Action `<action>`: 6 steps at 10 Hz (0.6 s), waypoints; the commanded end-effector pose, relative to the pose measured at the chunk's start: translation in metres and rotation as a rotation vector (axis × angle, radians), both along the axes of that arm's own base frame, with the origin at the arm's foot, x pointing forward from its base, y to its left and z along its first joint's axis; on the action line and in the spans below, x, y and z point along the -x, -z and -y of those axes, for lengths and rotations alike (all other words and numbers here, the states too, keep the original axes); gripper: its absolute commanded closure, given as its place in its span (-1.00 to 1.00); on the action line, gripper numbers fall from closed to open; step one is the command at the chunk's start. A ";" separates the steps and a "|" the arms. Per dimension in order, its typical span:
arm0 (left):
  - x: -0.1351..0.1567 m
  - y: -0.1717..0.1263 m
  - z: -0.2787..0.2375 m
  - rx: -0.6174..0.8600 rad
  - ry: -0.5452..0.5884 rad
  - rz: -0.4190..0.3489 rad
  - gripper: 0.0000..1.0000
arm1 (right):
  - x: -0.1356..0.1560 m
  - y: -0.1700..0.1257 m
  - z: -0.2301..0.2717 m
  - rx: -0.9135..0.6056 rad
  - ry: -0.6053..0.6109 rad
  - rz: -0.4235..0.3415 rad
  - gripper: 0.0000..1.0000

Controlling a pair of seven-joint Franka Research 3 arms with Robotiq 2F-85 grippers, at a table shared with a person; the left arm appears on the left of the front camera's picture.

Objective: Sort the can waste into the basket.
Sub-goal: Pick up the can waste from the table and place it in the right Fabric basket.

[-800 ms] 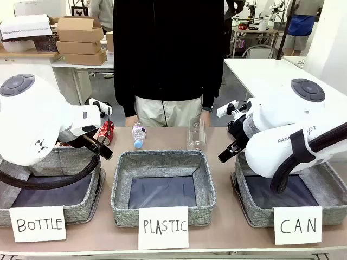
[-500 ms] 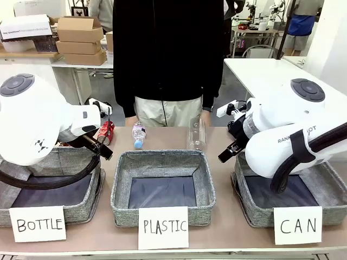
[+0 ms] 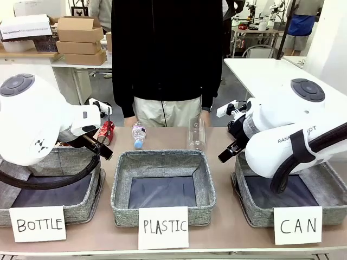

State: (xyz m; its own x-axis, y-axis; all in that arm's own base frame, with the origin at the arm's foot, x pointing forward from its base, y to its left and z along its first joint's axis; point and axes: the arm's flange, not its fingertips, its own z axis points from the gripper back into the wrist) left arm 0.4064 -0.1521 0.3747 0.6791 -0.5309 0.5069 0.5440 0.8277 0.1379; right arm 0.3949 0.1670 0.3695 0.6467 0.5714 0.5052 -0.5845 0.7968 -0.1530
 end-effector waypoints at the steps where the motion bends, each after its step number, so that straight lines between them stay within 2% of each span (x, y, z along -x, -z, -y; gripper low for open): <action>1: 0.000 0.000 0.000 0.000 0.000 0.000 -1.00 | 0.000 0.000 0.000 -0.001 0.000 0.000 -1.00; 2: 0.010 -0.026 0.002 0.044 0.081 0.005 -1.00 | 0.000 0.000 0.000 0.000 0.000 0.000 -1.00; 3: 0.029 -0.070 -0.001 0.087 0.138 -0.025 -1.00 | 0.023 -0.041 0.007 -0.054 -0.021 -0.041 -1.00; 4: 0.056 -0.121 -0.007 0.086 0.039 0.003 -1.00 | 0.057 -0.085 0.019 -0.043 0.042 0.033 -1.00; 5: 0.094 -0.170 -0.022 0.135 -0.003 0.079 -1.00 | 0.100 -0.125 0.037 -0.071 0.100 0.108 -1.00; 6: 0.128 -0.191 -0.037 0.147 0.054 0.106 -1.00 | 0.137 -0.146 0.054 -0.116 0.104 0.134 -1.00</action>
